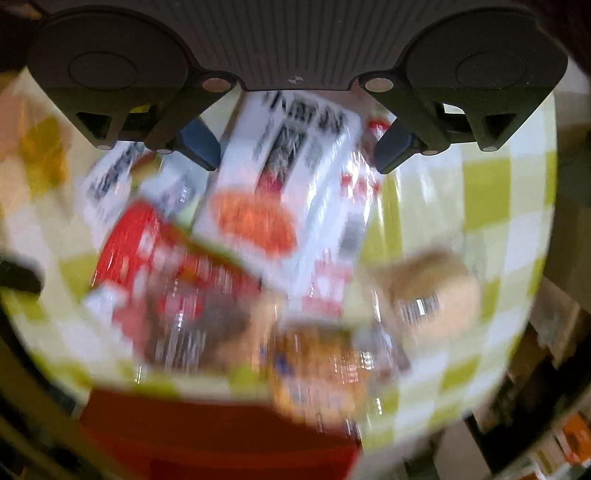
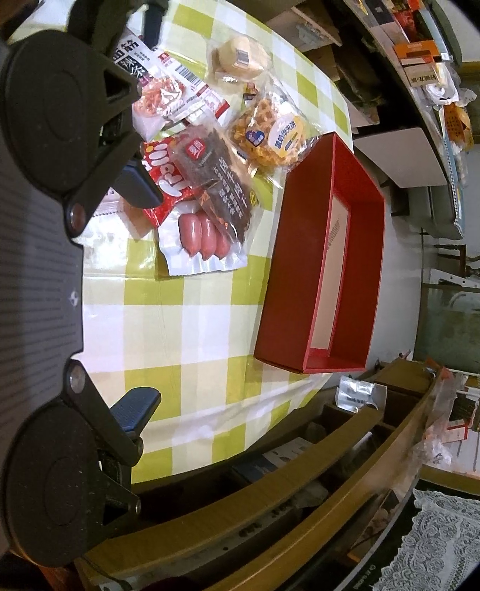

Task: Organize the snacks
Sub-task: 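Grasp the white noodle-snack bag with the left tool while the right tool grasps the dark jerky pack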

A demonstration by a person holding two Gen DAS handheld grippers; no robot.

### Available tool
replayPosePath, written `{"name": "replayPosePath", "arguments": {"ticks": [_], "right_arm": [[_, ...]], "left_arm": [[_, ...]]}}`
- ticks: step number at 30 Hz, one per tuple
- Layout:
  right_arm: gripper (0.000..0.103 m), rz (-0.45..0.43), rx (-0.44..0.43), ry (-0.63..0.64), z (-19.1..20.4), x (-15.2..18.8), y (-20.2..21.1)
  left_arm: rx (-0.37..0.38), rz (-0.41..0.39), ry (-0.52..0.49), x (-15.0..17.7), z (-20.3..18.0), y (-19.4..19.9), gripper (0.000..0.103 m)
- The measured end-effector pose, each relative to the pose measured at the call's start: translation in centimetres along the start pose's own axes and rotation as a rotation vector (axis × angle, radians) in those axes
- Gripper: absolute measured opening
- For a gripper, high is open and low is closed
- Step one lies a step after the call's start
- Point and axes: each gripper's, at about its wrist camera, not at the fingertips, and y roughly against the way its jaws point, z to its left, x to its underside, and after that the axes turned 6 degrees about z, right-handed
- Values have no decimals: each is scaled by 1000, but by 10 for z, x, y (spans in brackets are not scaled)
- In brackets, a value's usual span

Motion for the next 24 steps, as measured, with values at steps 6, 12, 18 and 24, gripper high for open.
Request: {"name": "replayPosePath", "arguments": {"ticks": [6,12,18,24], "right_arm": [[100,14,-16,-2,0,-3,-1],[86,8,-32,-45,-8,-13,3],[86,-4,-76,-108,-6,-28,12],[86,87,-110,-109,14,-51,-4]], "left_arm": [[28,-13,11,4,5,7,83],[4,-13,-22,3,3,14,60],[133,-8,86,7,27,26,47],[153,-70,108,1,28,43,44]]}}
